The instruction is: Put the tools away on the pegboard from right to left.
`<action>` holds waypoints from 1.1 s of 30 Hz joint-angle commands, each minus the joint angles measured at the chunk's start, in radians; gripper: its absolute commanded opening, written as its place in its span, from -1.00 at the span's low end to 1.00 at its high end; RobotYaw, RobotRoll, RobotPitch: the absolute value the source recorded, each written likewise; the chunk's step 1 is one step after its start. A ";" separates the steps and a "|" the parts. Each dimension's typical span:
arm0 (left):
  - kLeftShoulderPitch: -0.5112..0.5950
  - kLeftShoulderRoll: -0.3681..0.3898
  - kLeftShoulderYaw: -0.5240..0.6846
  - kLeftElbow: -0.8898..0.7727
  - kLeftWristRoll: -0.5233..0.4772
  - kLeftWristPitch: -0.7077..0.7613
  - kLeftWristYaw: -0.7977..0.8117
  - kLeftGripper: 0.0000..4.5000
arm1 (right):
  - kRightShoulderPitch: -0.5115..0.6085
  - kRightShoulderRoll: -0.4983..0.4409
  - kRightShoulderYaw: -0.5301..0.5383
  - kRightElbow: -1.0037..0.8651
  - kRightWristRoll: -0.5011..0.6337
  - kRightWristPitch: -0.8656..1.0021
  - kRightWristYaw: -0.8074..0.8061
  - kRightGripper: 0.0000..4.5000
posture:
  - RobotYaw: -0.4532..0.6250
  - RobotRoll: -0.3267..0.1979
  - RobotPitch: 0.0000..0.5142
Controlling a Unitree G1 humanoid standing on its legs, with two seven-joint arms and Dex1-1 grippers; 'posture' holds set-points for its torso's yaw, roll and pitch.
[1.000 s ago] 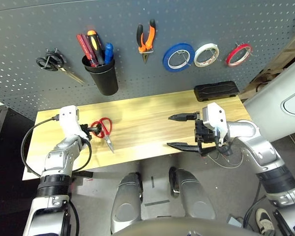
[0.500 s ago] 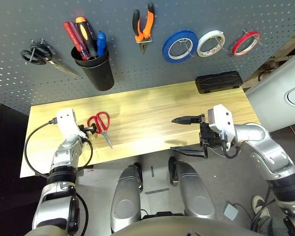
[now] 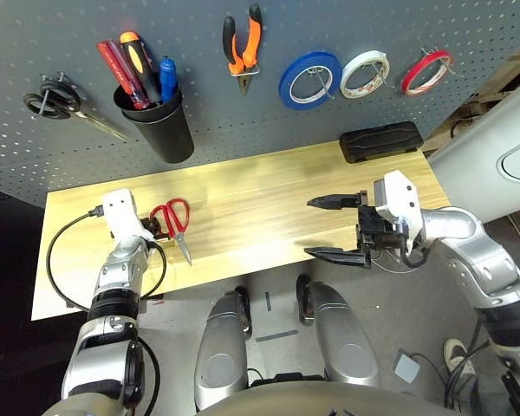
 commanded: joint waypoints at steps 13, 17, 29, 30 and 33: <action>0.284 -0.094 0.114 -0.570 -0.072 0.130 0.033 -0.99 | -0.069 0.022 -0.059 0.168 0.054 -0.058 0.094 1.00 | -0.11 0.25 -0.19; 0.351 -0.121 0.156 -0.729 -0.099 0.135 0.041 -0.99 | -0.060 0.003 -0.099 0.165 0.101 -0.027 0.131 1.00 | -0.05 0.25 -0.33; 0.323 -0.121 0.288 -0.867 -0.216 0.006 -0.028 -0.99 | -0.065 -0.011 -0.199 0.224 0.143 -0.099 0.190 1.00 | -0.03 0.25 -0.59; 0.318 -0.119 0.293 -0.872 -0.230 0.006 -0.036 -0.99 | -0.065 -0.013 -0.199 0.228 0.143 -0.102 0.192 1.00 | -0.04 0.25 -0.60; 0.279 -0.085 0.326 -0.858 -0.260 -0.003 -0.053 -0.99 | -0.064 -0.009 -0.217 0.222 0.166 -0.107 0.194 1.00 | -0.04 0.25 -0.64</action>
